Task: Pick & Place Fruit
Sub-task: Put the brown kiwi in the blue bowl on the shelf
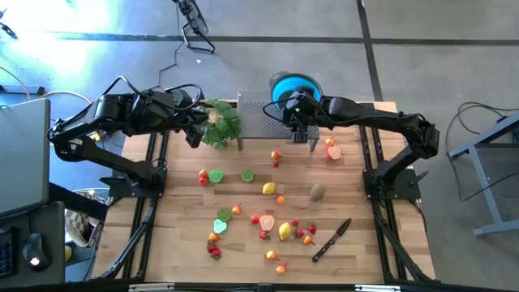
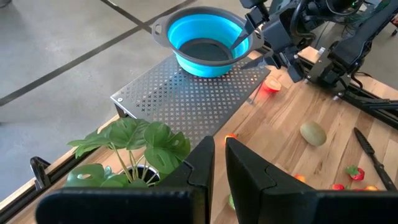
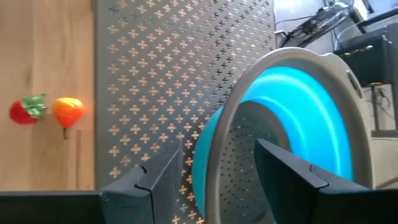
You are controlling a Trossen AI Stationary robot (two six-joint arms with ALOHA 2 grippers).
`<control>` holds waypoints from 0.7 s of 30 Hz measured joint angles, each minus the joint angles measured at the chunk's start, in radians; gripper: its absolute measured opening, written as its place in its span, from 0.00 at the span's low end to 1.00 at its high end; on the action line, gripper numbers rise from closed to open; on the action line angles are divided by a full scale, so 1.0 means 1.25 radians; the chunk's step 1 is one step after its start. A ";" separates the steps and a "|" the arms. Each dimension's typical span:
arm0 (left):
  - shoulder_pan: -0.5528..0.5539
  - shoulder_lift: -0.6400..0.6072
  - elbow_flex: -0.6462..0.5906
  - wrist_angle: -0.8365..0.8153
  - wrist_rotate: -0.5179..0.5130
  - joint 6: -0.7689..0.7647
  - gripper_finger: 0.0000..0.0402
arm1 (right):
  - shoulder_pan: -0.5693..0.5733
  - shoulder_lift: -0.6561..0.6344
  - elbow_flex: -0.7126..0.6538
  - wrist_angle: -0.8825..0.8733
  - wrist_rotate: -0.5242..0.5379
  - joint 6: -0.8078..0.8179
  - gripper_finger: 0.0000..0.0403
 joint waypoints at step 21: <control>0.000 0.000 0.000 -0.005 -0.001 -0.001 0.09 | 0.025 0.000 0.000 0.013 0.023 0.006 0.56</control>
